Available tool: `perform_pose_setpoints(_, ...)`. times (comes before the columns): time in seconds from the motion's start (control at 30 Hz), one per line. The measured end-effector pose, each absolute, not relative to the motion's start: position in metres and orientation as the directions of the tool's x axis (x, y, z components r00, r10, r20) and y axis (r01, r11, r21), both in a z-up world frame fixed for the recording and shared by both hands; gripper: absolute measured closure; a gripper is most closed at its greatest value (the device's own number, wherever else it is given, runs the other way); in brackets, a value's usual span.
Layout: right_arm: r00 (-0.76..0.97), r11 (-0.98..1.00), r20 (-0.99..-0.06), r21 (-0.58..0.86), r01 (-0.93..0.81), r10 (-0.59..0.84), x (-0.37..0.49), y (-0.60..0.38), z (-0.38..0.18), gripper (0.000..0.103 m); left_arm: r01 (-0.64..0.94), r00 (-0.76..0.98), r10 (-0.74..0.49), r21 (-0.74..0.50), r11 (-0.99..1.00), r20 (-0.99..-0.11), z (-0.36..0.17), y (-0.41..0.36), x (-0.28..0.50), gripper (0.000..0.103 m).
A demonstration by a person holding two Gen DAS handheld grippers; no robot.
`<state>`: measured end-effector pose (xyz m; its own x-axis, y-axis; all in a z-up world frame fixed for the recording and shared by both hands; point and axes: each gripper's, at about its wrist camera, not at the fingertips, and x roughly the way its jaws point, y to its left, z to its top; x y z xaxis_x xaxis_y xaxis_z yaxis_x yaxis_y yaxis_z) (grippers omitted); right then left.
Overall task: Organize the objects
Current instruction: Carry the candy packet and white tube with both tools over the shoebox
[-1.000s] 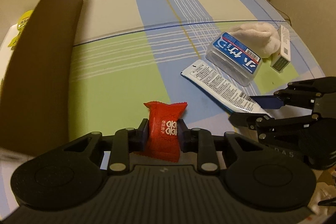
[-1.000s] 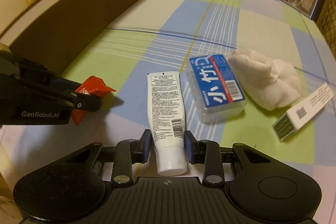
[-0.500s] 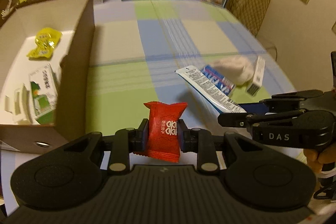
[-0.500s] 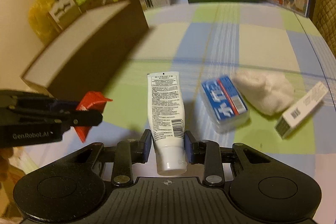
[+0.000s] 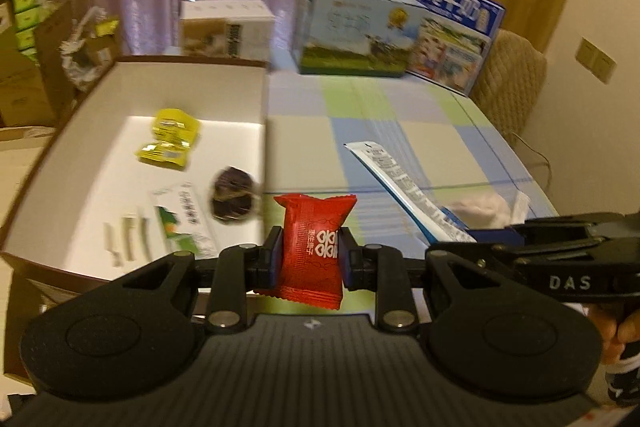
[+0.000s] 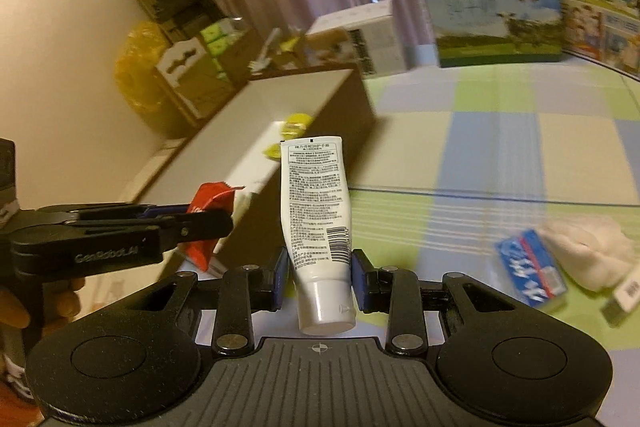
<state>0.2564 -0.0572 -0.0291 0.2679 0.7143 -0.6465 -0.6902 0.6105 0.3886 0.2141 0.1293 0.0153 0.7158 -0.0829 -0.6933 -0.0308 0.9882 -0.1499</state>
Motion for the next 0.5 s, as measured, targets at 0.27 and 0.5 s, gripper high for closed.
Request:
perform_pose_setpoints(0.27, 0.204, 0.553, -0.631, 0.424, -0.718, 0.749, 0.252, -0.007, -0.027, 0.073, -0.111, 0.723, -0.012, -0.134, 0.985, -0.691, 0.019, 0.176, 0.21, 0.08)
perform_pose_setpoints(0.5, 0.189, 0.533, -0.622, 0.428, -0.73, 0.76, 0.257, 0.038, -0.025, 0.073, -0.148, 0.727, 0.034, -0.108, 0.983, -0.686, 0.021, 0.208, 0.218, 0.08)
